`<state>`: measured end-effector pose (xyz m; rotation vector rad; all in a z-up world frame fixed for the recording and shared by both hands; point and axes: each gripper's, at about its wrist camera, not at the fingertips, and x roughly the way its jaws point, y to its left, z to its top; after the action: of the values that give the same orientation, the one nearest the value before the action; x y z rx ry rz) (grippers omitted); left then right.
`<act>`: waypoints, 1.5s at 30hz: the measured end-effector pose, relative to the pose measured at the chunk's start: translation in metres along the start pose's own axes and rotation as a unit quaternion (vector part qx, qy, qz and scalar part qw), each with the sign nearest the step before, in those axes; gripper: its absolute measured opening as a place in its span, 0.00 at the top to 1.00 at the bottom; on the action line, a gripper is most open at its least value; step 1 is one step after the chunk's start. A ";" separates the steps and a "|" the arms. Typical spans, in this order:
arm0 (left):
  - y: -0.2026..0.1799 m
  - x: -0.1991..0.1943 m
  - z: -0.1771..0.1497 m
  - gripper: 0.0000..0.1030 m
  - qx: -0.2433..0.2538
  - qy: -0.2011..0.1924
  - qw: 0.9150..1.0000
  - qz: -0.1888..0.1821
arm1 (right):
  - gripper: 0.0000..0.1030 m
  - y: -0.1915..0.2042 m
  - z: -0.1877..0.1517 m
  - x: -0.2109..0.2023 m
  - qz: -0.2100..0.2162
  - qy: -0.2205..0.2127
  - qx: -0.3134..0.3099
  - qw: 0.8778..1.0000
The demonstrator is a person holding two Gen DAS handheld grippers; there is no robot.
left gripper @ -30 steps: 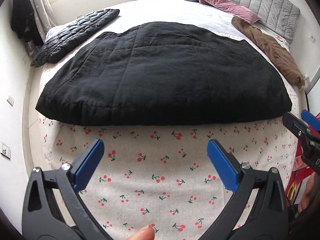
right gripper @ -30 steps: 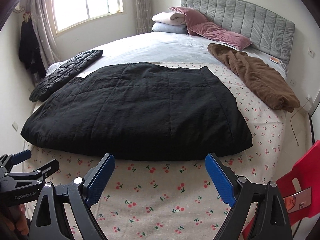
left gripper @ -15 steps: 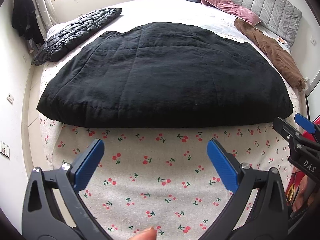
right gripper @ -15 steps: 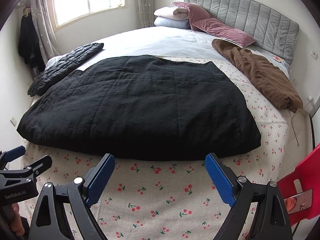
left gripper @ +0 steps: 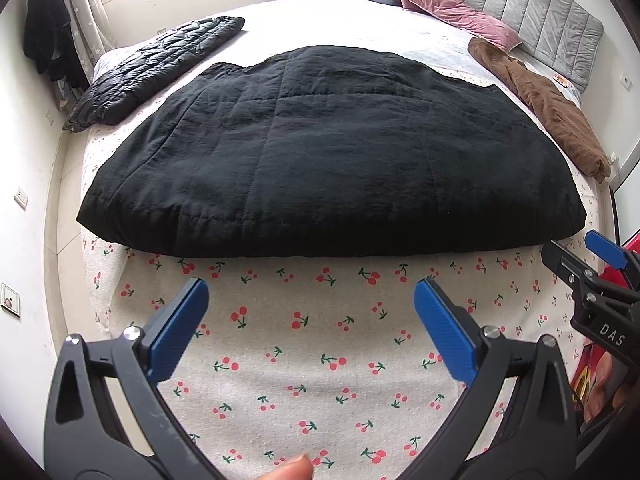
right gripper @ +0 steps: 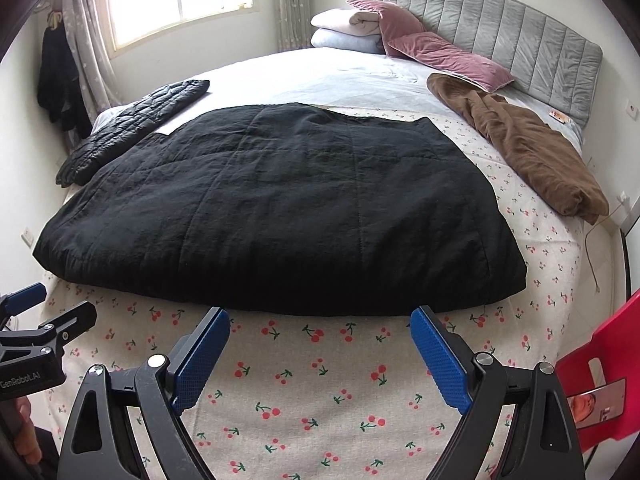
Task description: Fold large clothes
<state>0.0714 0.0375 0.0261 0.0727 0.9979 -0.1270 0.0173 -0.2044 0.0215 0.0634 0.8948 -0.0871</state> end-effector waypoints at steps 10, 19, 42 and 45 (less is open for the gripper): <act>-0.004 -0.004 0.000 0.01 0.005 -0.001 1.000 -0.007 | 0.10 0.000 0.000 -0.002 0.001 -0.002 0.000 1.000; -0.006 -0.003 0.001 0.01 0.004 0.000 1.000 -0.006 | 0.10 -0.003 0.000 0.001 0.001 0.003 0.004 1.000; -0.005 -0.002 0.000 0.01 0.004 0.003 1.000 -0.004 | 0.10 -0.003 -0.001 0.003 -0.006 0.007 0.002 1.000; -0.005 -0.002 0.000 0.01 0.005 0.002 1.000 -0.001 | 0.10 -0.003 -0.002 0.003 -0.007 0.007 0.001 1.000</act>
<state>0.0691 0.0324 0.0279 0.0816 1.0018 -0.1331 0.0174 -0.2076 0.0185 0.0600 0.9096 -0.1003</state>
